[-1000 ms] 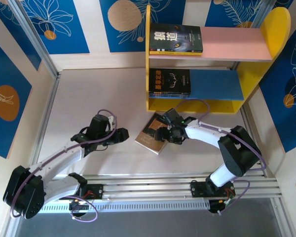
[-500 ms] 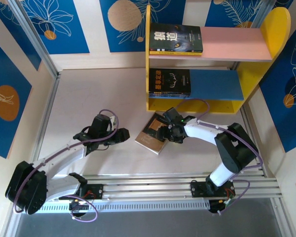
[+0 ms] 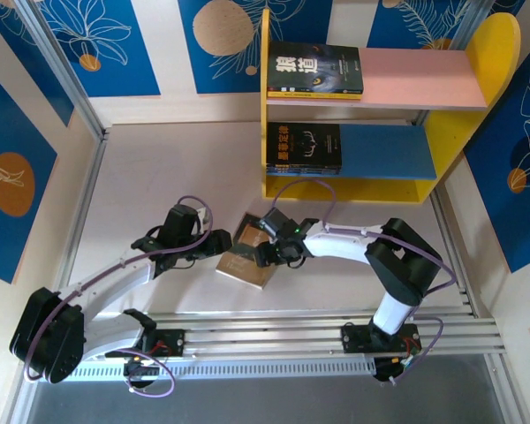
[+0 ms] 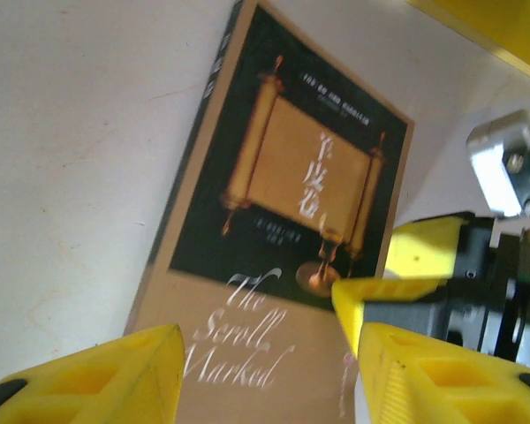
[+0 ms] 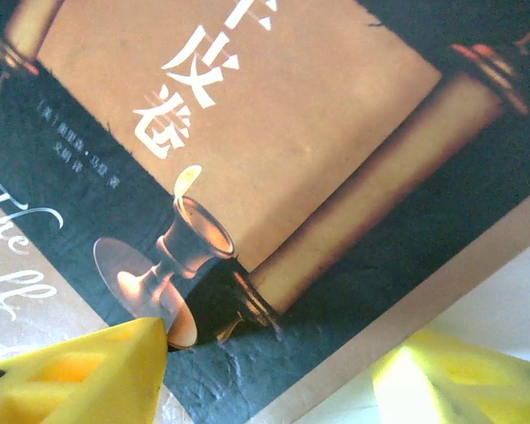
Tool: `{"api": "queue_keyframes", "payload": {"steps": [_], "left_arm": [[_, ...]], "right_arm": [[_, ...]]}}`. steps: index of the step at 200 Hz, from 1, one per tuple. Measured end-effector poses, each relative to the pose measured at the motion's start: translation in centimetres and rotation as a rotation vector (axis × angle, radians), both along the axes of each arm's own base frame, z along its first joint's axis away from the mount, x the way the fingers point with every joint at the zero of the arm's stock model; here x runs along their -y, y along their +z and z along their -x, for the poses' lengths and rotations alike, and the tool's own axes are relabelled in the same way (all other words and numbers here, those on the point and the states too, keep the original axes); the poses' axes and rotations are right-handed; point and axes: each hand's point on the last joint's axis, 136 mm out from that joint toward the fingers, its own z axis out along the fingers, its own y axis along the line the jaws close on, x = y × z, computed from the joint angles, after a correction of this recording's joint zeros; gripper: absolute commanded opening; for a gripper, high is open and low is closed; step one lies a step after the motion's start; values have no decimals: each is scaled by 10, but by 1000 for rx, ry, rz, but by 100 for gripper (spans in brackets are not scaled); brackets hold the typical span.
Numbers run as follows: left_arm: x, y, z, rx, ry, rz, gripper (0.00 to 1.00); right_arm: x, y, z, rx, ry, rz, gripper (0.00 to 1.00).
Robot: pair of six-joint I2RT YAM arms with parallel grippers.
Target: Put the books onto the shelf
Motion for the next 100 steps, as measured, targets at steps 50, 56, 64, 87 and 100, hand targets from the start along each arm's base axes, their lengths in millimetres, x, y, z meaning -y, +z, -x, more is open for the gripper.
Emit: {"api": "queue_keyframes", "payload": {"steps": [50, 56, 64, 87, 100], "left_arm": [[0, 0, 0, 0, 1, -1, 55], [-1, 0, 0, 1, 4, -4, 55], [-2, -1, -1, 3, 8, -10, 55], [-7, -10, -2, -8, 18, -52, 55], [-12, -20, -1, -30, 29, -88, 55]], "right_arm": [[3, -1, -3, -50, -9, -39, 55], [4, -2, -4, -57, -14, -48, 53], [5, -2, -4, -67, -18, -60, 52], [5, -4, -5, -78, -11, -84, 44], [5, -4, -4, -88, -9, -96, 39]]}}
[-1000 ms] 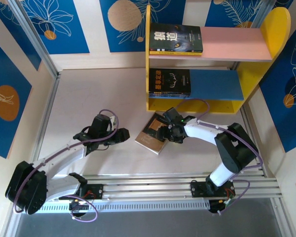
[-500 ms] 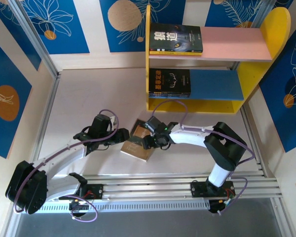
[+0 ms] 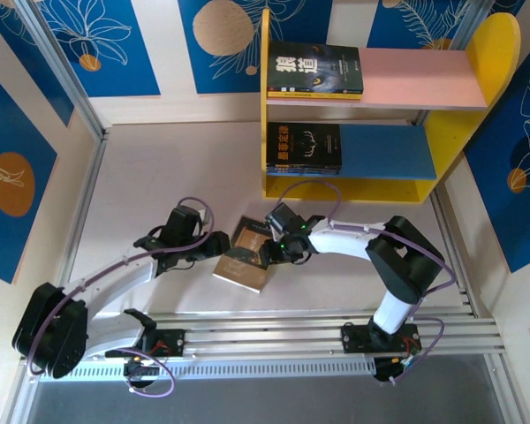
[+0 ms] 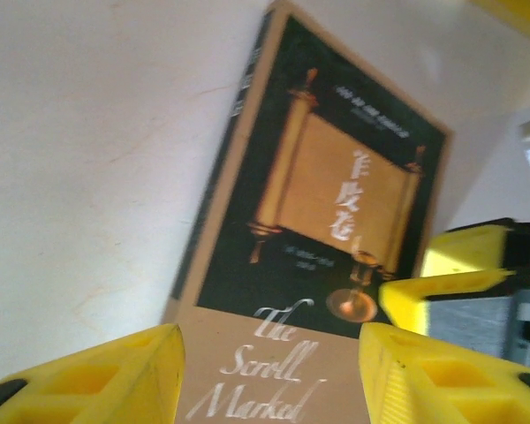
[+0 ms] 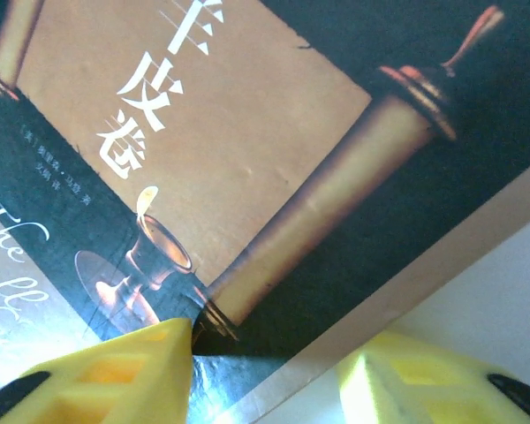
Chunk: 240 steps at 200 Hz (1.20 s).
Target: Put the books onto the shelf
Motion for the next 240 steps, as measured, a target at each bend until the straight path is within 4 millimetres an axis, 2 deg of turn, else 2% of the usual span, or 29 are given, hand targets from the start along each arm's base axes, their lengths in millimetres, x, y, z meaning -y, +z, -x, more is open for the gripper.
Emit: {"api": "queue_keyframes", "payload": {"steps": [20, 40, 62, 146, 240], "left_arm": [[-6, -13, 2, -31, 12, -45, 55], [-9, -22, 2, -52, 21, -72, 55], [-11, -30, 2, -73, 25, -91, 55], [-26, -51, 5, -107, 67, -173, 54], [-25, -65, 3, -143, 93, -155, 51]], "right_arm": [[-3, -1, -2, -8, -3, -30, 31], [-20, 0, -12, 29, 6, -100, 24], [-32, 1, -19, 62, 12, -148, 20], [-36, 1, -21, 81, 19, -186, 18], [-45, 1, -23, 80, 12, -251, 16]]}}
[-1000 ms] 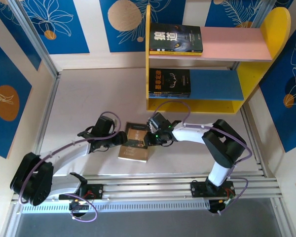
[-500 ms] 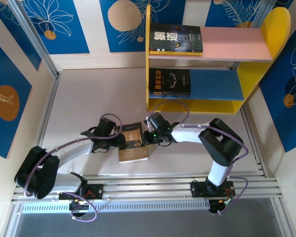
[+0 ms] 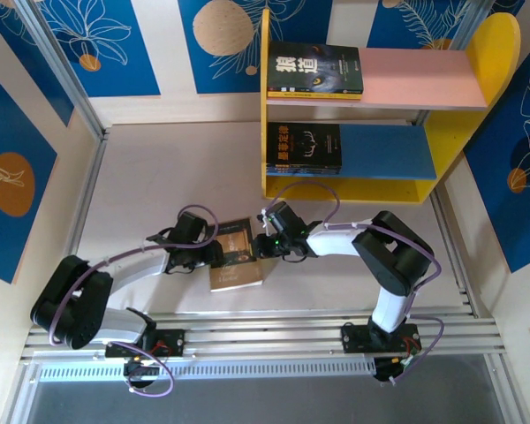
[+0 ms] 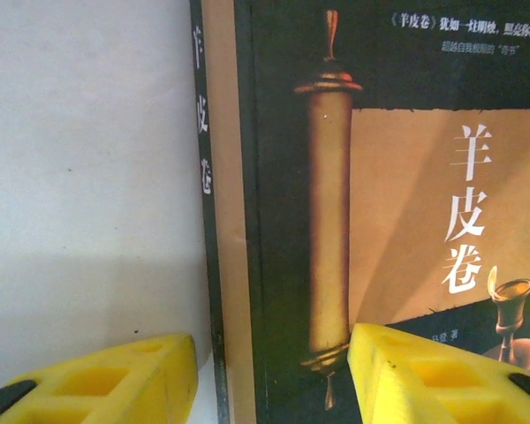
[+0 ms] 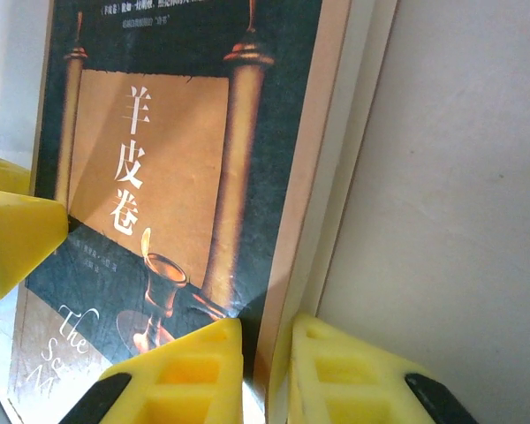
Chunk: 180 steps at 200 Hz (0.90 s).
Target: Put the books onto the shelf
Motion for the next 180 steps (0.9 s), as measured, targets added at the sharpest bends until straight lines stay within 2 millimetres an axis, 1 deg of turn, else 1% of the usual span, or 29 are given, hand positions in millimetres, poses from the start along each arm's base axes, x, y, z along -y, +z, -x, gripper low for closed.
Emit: {"api": "queue_keyframes", "payload": {"steps": [54, 69, 82, 106, 119, 137, 159, 180], "left_arm": [[5, 15, 1, 41, 17, 82, 52], [6, 23, 1, 69, 26, 112, 52], [11, 36, 0, 104, 28, 164, 53], [32, 72, -8, 196, -9, 310, 53], [39, 81, -10, 222, -26, 351, 53], [41, 80, -9, 212, -30, 359, 51], [40, 69, -7, 171, -31, 334, 49], [38, 60, -5, 133, -36, 296, 40]], "right_arm": [[-4, 0, -1, -5, -5, -19, 16], [-4, 0, -1, -6, -6, -19, 17], [-4, 0, -1, -9, -9, -20, 18], [-4, 0, -1, -12, -12, -20, 18], [-4, 0, -1, -14, -15, -21, 19], [-4, 0, -1, -14, -16, -20, 19], [-3, 0, -2, -16, -20, -22, 21], [0, 0, -2, -21, -23, -25, 25]]}}
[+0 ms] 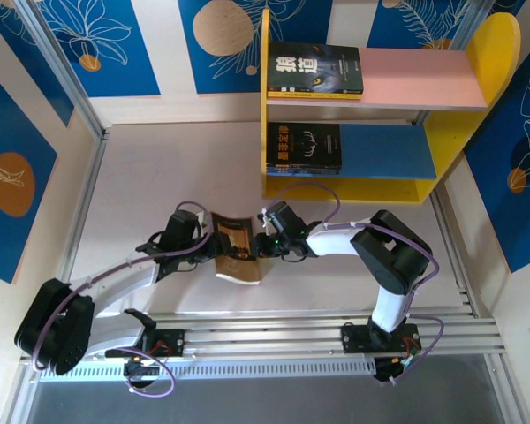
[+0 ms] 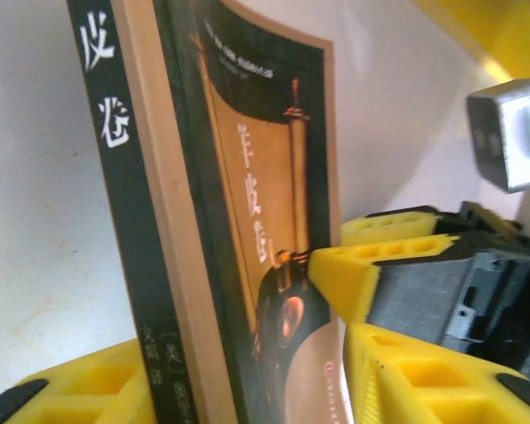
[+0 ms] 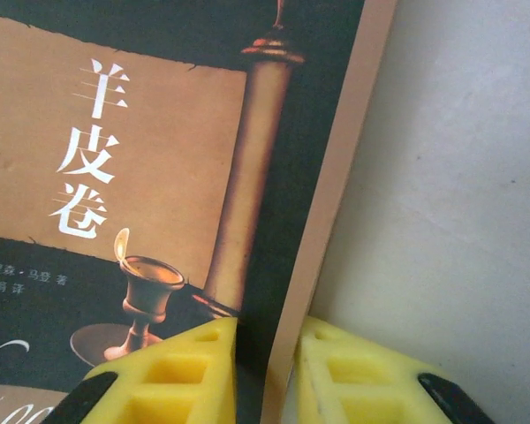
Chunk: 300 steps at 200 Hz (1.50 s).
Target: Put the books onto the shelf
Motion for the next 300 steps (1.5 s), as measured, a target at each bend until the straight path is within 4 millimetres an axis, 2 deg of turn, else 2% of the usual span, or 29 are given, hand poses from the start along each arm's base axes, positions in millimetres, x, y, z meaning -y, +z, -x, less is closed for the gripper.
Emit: {"api": "queue_keyframes", "payload": {"steps": [25, 91, 123, 143, 170, 189, 212, 242, 300], "left_arm": [[0, -7, 0, -22, -12, -24, 35], [-2, -8, 1, -27, -24, -55, 20], [-3, -8, 2, -21, -28, -70, 7], [-4, -8, 2, -19, -32, -79, 1], [-4, 3, 3, 7, -41, -78, 0], [-7, 17, 5, 43, -36, -71, 0], [-12, 44, 4, 103, -31, -78, 0], [-19, 94, -1, 215, -26, -95, 0], [-40, 192, -6, 448, 65, -86, 0]], "right_arm": [[6, 0, 0, -2, -11, -4, 32], [8, 2, -1, 1, -10, -29, 36], [9, 5, 0, 7, -6, -46, 48], [18, 8, 1, 5, -25, -51, 50], [44, 10, 3, -17, -80, -32, 55], [61, 16, 7, -26, -120, -7, 59], [68, 40, 9, 12, -133, -25, 62], [72, 80, 10, 92, -145, -78, 64], [80, 135, 17, 202, -155, -172, 67]]}}
